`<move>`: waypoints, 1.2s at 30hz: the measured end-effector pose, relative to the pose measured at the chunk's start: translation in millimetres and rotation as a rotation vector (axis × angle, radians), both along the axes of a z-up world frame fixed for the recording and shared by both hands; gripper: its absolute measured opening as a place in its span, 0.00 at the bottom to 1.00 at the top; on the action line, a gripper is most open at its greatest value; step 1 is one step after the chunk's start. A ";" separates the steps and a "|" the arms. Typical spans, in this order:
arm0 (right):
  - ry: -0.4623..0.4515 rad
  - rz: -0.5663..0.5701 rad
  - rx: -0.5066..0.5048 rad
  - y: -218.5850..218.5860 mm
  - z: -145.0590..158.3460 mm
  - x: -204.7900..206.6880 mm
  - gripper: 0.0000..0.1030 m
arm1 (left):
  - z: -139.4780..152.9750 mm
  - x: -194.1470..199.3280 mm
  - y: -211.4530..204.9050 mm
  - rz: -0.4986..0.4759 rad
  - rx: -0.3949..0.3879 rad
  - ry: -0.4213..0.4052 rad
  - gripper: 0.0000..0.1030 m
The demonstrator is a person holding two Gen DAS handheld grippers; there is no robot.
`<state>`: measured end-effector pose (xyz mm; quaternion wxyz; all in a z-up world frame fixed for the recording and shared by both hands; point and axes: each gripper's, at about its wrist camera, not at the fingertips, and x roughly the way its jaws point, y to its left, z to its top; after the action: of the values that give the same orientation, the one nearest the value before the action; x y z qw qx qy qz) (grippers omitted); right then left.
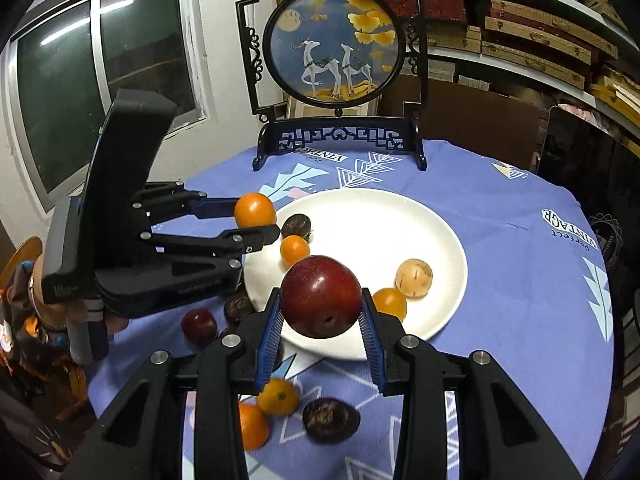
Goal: Organize fruits
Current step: 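Carry the plum and orange onto the white plate and open both tools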
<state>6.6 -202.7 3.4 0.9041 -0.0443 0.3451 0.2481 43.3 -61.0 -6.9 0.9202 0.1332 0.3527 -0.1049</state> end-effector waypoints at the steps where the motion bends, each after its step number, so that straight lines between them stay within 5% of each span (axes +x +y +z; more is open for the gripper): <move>1: 0.003 0.001 0.003 1.0 -0.7 2.2 0.37 | -1.9 3.9 0.6 0.006 0.006 0.000 0.39; 21: 0.066 -0.076 0.047 10.9 -20.9 89.6 0.37 | -15.8 84.3 5.1 0.103 -0.011 0.067 0.39; 36: 0.073 -0.121 0.067 3.9 -29.7 122.2 0.39 | -30.4 100.9 -6.4 0.098 0.031 0.081 0.39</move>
<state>128.8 -198.8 -26.3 0.9053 0.0161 0.3713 0.2058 144.3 -67.4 -37.2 0.9071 0.1257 0.3973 -0.0595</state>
